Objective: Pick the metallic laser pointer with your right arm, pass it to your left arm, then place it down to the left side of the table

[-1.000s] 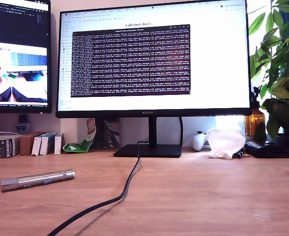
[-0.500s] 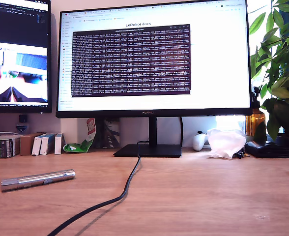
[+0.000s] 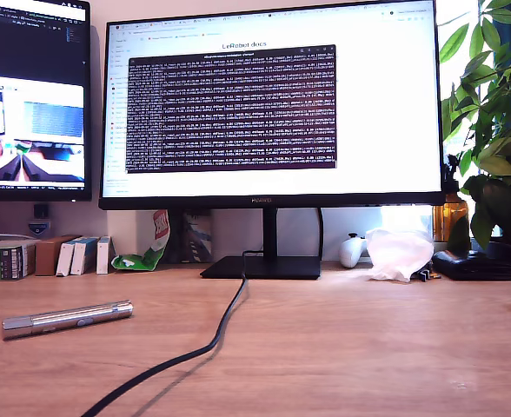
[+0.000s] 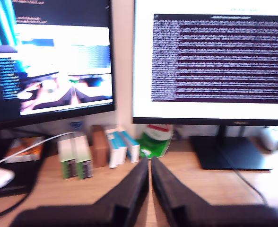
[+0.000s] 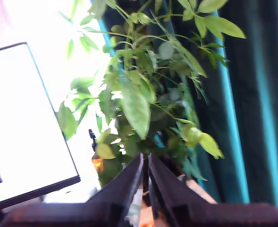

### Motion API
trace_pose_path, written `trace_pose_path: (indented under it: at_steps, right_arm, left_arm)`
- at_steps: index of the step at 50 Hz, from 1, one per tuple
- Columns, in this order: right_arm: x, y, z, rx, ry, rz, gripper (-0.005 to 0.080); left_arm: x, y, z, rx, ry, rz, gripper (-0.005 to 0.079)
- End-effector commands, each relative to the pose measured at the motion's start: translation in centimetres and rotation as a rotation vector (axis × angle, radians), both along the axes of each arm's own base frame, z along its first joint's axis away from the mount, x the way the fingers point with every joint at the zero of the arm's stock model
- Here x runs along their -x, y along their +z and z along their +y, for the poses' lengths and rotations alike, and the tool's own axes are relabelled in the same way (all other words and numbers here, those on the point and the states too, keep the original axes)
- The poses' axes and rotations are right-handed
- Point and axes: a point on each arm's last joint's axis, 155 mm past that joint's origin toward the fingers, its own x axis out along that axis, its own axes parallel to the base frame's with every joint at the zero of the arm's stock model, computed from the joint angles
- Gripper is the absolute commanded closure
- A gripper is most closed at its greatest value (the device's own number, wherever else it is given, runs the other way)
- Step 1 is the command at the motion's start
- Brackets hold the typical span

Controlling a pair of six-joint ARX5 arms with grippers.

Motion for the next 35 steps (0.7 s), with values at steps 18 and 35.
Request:
trace_pose_path:
  at_steps: [18, 35]
  right_arm:
    - [-2.9, -3.8, 1.3, 0.083, 0.075, 0.041, 0.0752]
    - [-4.6, -7.9, 2.9, 0.154, 0.172, 0.126, 0.0752]
  left_arm:
    - [0.1, -0.3, -0.1, -0.031, -0.003, -0.024, 0.0766]
    - [-0.7, -4.7, 0.3, -0.085, 0.022, 0.051, 0.0766]
